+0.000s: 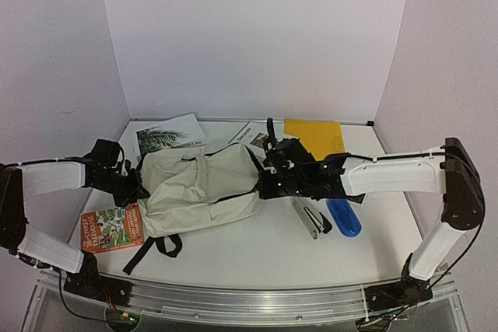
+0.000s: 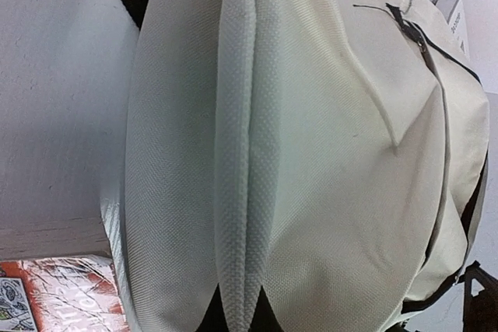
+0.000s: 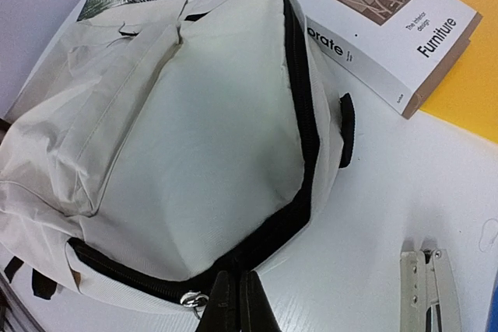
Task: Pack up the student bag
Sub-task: Unzip the student bag at the center of the board.
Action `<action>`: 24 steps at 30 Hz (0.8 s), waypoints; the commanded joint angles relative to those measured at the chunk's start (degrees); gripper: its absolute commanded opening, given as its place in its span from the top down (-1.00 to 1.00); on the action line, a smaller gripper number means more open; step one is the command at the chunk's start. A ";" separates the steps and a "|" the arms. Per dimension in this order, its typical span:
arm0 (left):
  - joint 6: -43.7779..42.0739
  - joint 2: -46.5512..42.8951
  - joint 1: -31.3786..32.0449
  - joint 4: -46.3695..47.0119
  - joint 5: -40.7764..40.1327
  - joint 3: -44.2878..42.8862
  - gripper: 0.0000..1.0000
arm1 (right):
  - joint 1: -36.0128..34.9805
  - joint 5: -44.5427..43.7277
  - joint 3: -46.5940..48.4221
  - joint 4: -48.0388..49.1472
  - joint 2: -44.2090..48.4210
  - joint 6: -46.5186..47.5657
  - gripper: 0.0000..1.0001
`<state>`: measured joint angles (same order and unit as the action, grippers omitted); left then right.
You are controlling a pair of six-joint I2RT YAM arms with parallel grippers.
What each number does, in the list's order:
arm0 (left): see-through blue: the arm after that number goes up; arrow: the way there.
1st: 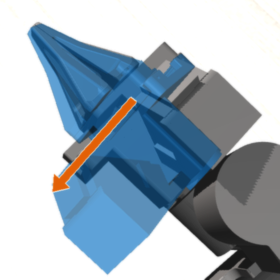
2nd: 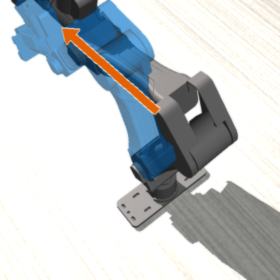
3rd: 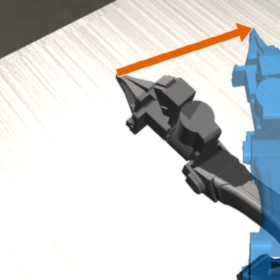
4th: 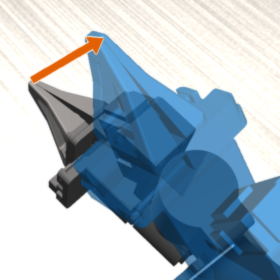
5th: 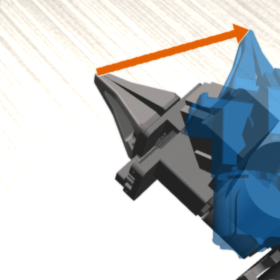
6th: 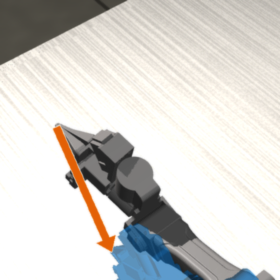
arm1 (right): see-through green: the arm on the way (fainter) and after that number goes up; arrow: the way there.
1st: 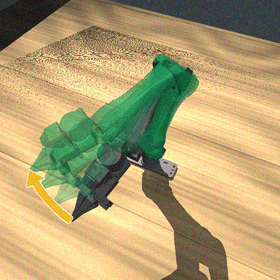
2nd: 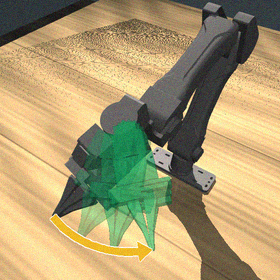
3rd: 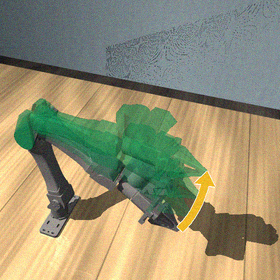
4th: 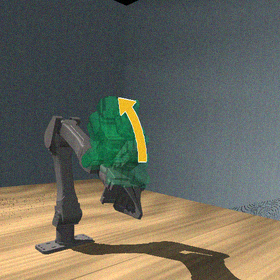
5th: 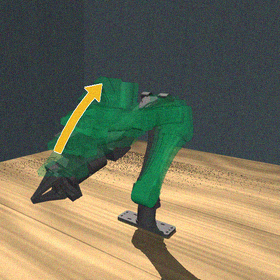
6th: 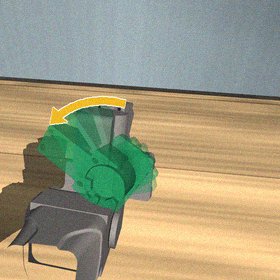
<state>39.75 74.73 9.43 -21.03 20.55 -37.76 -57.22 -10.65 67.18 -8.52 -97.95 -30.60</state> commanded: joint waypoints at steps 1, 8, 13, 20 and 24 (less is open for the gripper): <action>-5.40 -1.81 -0.52 -2.22 -5.21 -6.74 0.63 | 1.53 10.55 -0.74 6.92 2.83 3.32 1.00; -15.40 -2.77 12.71 -4.98 -14.86 -18.46 -0.56 | 1.65 14.03 -1.63 11.09 3.08 1.21 1.00; -21.34 1.20 20.95 3.73 -7.56 -18.78 -0.61 | 2.06 13.52 -2.90 12.77 4.11 -1.38 1.00; -24.50 9.25 34.15 20.00 -0.63 -16.04 -0.59 | 2.80 12.52 -4.59 14.05 4.73 -5.16 1.00; -25.75 13.80 38.03 25.05 -0.43 -17.58 -0.59 | 3.61 12.63 -5.53 14.39 4.98 -6.69 1.00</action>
<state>17.12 85.60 44.97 -6.23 18.14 -53.83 -54.55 2.42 62.62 2.57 -96.10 -34.59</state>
